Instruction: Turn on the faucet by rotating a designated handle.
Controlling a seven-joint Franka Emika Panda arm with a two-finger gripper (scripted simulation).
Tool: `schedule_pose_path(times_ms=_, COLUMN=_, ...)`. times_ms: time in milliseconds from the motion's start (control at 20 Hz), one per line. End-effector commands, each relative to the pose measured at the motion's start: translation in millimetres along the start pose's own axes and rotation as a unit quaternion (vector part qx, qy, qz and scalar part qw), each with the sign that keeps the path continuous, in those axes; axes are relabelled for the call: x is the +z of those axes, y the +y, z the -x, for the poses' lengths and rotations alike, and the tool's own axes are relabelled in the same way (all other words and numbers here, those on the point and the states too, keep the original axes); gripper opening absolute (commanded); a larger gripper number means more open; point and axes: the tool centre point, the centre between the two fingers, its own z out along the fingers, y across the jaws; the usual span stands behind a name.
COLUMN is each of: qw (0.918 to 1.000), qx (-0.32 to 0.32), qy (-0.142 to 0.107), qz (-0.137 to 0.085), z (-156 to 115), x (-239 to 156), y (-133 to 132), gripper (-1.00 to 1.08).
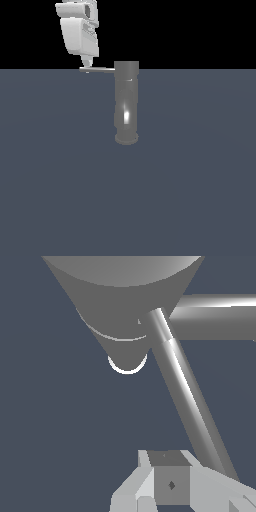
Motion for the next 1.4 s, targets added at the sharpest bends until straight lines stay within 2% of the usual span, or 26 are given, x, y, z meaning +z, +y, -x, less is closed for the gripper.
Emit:
schedule_pose_path(times_ms=0, qw=1.0000, qx=-0.002, qy=0.000, qz=0.002, z=1.3, x=0.0, y=9.1, gripper=-1.00)
schedule_pose_path(times_ms=500, qw=1.0000, qx=-0.001, qy=0.000, qz=0.002, z=-0.7, x=-0.2, y=35.9, gripper=-1.00)
schedule_pose_path(times_ms=600, qw=1.0000, qx=0.000, qy=0.001, qz=0.000, z=-1.7, x=-0.2, y=31.5, gripper=-1.00)
schedule_pose_path(times_ms=1350, qw=1.0000, qx=-0.001, qy=0.000, qz=0.001, z=-39.9, x=-0.3, y=67.8, gripper=-1.00)
